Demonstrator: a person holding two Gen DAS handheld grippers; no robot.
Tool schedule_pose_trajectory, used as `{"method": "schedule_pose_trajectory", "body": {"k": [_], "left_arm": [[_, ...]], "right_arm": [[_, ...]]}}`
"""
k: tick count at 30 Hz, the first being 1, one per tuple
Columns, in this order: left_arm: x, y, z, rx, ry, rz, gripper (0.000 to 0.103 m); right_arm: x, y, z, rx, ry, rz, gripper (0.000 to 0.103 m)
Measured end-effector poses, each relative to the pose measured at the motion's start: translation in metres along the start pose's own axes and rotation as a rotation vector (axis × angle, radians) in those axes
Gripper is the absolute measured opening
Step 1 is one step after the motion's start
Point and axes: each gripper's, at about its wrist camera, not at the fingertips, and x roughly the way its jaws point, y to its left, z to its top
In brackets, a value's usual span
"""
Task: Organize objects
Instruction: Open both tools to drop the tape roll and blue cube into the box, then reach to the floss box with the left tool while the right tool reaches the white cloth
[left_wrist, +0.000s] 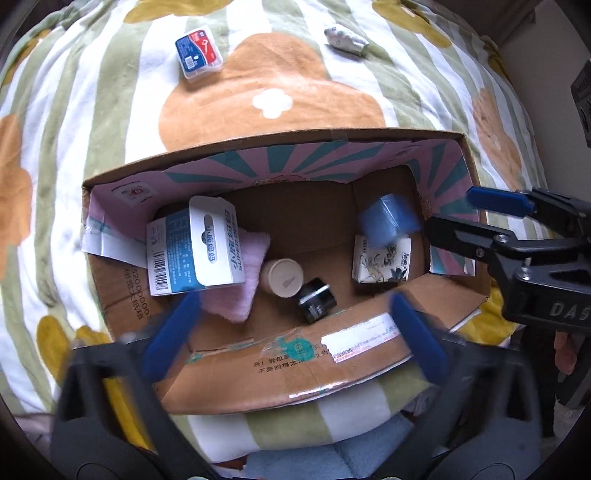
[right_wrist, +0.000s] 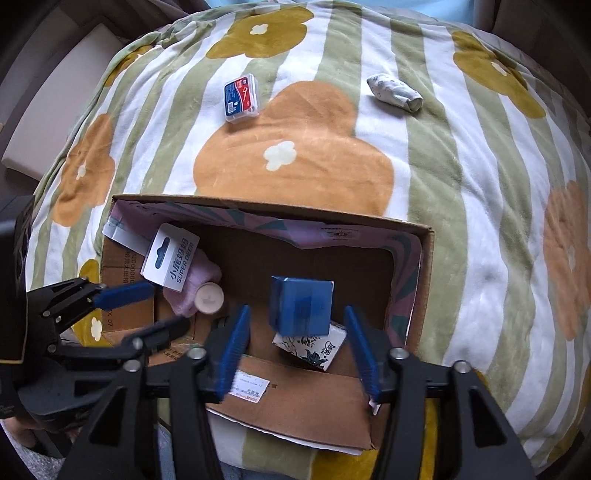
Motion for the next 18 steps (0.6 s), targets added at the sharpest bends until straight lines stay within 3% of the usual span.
{"method": "schedule_pose_trajectory", "body": {"k": [2, 18], "left_arm": [[-0.001, 0.001, -0.002, -0.005, 0.002, 0.002, 0.103], [-0.023, 0.017, -0.012, -0.053, -0.036, 0.009, 0.103]], "right_arm": [[-0.003, -0.006, 0.000, 0.040, -0.003, 0.015, 0.076], [-0.014, -0.006, -0.001, 0.073, 0.003, 0.042, 0.076]]}}
